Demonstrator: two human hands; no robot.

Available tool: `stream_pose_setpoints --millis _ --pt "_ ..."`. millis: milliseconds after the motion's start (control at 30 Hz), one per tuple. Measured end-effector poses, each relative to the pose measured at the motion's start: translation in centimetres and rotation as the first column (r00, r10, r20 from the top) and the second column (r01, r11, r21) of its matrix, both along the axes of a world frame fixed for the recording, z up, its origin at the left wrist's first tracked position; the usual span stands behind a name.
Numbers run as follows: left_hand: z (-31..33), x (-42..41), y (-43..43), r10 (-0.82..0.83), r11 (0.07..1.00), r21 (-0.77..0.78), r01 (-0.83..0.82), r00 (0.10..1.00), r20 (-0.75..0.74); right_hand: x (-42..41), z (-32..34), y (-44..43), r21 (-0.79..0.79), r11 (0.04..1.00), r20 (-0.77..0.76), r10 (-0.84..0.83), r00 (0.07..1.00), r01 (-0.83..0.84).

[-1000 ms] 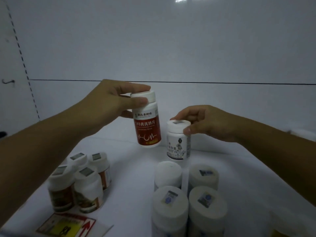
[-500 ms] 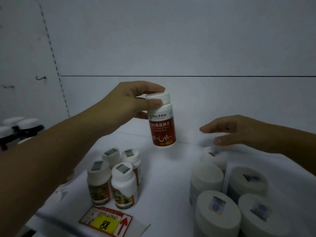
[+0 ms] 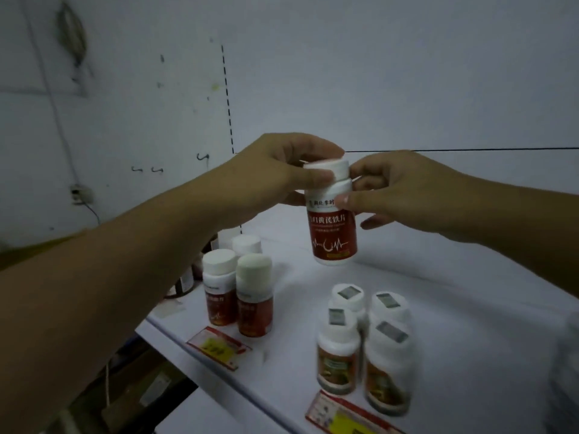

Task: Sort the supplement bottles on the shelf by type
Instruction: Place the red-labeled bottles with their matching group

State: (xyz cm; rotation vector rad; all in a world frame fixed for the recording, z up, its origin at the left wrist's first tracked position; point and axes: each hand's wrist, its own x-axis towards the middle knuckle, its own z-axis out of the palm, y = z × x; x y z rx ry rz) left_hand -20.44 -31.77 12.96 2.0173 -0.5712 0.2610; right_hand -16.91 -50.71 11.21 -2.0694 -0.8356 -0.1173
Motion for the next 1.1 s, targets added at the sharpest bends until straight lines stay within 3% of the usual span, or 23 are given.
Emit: stream_pose_setpoints --millis 233,500,867,967,1100 --pt "-1.6 5.4 6.4 -0.004 0.934 0.354 -0.048 0.99 0.144 3.8 -2.4 7.1 -0.134 0.987 -0.095 -0.104 0.99 0.091" --pt "-3.1 9.6 8.4 -0.122 0.796 0.597 0.097 0.992 0.002 6.5 -5.5 9.7 -0.219 0.959 -0.27 -0.239 0.933 0.182" --pt "-4.7 9.9 8.2 -0.155 0.586 0.798 0.141 0.986 -0.061 5.7 -7.2 10.8 -0.308 0.944 -0.353 -0.23 0.907 0.12" --pt "-4.2 9.9 8.0 -0.147 0.545 0.832 0.109 0.989 -0.033 5.0 -5.9 9.4 -0.467 0.869 -0.227 -0.294 0.928 0.161" --pt "-3.2 8.5 3.9 -0.131 0.665 0.747 -0.007 0.983 0.127 2.8 -4.6 4.2 -0.593 0.721 0.142 -0.346 0.927 0.36"
